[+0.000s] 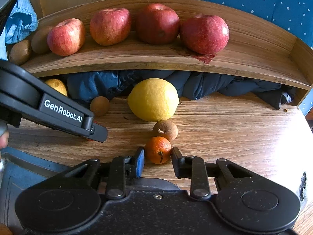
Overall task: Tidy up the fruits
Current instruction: 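Close left tool on the cherry tomato while right tool closes on the small orange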
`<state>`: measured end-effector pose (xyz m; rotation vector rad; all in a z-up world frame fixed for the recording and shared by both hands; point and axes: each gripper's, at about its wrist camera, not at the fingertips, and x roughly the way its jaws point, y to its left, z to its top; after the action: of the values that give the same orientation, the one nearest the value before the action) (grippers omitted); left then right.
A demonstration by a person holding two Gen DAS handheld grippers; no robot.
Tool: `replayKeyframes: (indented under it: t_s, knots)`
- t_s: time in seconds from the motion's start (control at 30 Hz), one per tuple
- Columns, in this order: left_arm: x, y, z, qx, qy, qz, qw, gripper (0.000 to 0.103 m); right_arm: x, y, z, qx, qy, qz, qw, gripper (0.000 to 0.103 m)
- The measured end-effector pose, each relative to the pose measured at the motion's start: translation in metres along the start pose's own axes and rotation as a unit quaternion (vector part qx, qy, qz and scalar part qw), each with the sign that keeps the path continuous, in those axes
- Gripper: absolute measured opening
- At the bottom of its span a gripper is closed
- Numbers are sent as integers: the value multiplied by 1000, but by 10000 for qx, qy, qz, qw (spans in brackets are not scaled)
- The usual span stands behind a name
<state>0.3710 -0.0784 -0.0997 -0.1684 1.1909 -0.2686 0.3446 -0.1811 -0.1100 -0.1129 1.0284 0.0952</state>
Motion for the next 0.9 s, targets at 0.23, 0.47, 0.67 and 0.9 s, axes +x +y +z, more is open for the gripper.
replayKeyframes:
  t_s: [0.23, 0.47, 0.67, 0.9]
  knots:
    - [-2, 0, -2, -13, -16, -16, 10000, 24, -5, 1, -3, -58, -52, 94, 9999, 31]
    - [-8, 1, -7, 23, -55, -7, 10000, 24, -15, 4, -9, -103, -156, 207, 9996, 31]
    - [-16, -4, -12, 86, -113, 3, 9999, 24, -26, 6, -11, -122, -275, 260, 9992, 31]
    - [-26, -12, -24, 134, -199, 26, 9997, 24, -41, 7, -17, -201, -430, 338, 9983, 31]
